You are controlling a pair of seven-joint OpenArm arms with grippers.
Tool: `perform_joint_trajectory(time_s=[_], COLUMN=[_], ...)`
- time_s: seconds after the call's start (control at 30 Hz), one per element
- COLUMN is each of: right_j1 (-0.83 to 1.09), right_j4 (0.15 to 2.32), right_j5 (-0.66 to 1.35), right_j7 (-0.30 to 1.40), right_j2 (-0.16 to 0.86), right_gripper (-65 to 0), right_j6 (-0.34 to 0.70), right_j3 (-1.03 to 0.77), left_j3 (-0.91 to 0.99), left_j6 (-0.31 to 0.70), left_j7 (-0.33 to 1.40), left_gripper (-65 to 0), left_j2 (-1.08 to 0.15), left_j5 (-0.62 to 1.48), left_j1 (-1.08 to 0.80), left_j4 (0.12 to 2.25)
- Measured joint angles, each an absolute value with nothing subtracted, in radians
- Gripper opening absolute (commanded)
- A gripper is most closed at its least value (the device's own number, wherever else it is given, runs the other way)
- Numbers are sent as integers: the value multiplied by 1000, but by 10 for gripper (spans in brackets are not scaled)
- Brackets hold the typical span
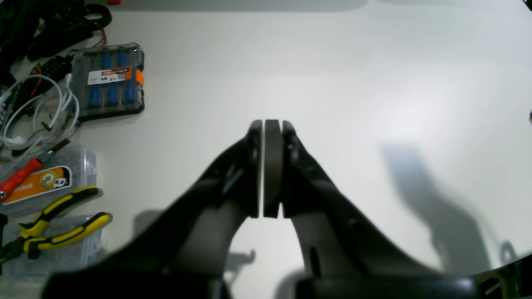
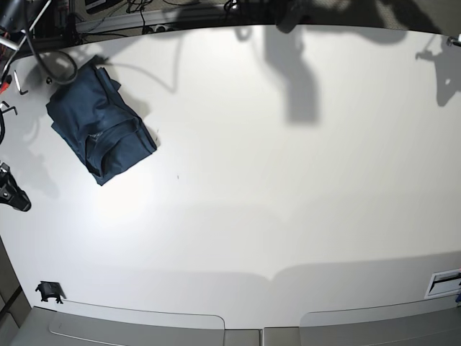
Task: Fold the T-shirt properly
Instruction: 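Release the shirt and move the right gripper away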
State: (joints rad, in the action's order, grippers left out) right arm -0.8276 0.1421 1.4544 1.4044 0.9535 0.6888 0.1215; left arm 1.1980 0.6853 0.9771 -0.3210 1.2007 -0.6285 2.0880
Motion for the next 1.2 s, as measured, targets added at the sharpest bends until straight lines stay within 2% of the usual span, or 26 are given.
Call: perform_joint_trajectory(time_s=[0.33, 0.6, 0.83, 0.93, 1.2], right_j1=[-819, -809, -714, -651, -511], right_j4=[465, 884, 1320, 1383, 1384], right_j5=[1448, 1447, 1466, 1467, 1456], right_j7=[1407, 1415, 1416, 1420, 1423], right_j2=[914, 914, 916, 914, 908], right_gripper=[-650, -650, -650, -650, -650], right_j6=[689, 691, 693, 694, 693], right_j3=[-25, -27, -23, -21, -21], left_j3=[1198, 1198, 1198, 1198, 1198], left_j6=[685, 685, 685, 685, 685], left_j7=[989, 992, 992, 995, 1013], left_gripper=[-650, -650, -650, -650, -650], left_j2=[-318, -317, -302, -272, -227], left_j5=[1201, 1201, 1201, 1201, 1226], left_j1=[-640, -660, -659, -659, -659], left_j4=[2088, 2088, 2088, 2088, 2088])
